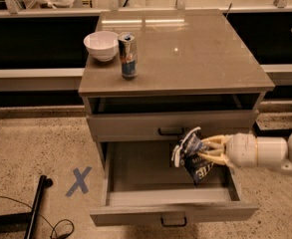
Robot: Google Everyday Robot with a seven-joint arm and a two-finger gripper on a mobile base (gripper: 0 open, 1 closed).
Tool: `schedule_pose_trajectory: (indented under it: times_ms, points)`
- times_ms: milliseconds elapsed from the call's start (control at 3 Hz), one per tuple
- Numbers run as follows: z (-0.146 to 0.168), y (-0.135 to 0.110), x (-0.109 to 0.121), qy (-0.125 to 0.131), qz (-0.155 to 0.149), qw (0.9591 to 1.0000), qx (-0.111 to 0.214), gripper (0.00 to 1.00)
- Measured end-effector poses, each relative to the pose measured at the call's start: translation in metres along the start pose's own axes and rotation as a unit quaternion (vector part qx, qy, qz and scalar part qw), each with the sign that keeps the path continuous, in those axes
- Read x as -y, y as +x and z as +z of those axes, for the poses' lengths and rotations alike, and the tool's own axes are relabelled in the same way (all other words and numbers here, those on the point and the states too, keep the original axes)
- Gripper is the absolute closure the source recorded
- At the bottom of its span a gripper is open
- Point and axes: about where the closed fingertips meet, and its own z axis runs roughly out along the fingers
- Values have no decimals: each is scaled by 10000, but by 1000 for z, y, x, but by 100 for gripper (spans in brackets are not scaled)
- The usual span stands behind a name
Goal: Pick blue chip bag from middle drawer and place on counter
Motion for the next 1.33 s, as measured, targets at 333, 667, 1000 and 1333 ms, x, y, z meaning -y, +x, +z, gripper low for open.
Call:
schedule_pose_trajectory:
  times_ms: [333, 667, 1000, 1333]
  points:
    - [-8, -52, 32, 0, -61, 9995, -319, 100]
    - [-10, -108, 72, 127, -128, 9986, -501, 100]
    - [-5, -169, 123, 321, -122, 9976, -606, 100]
    - [-9, -197, 168, 614, 82, 9959, -656, 100]
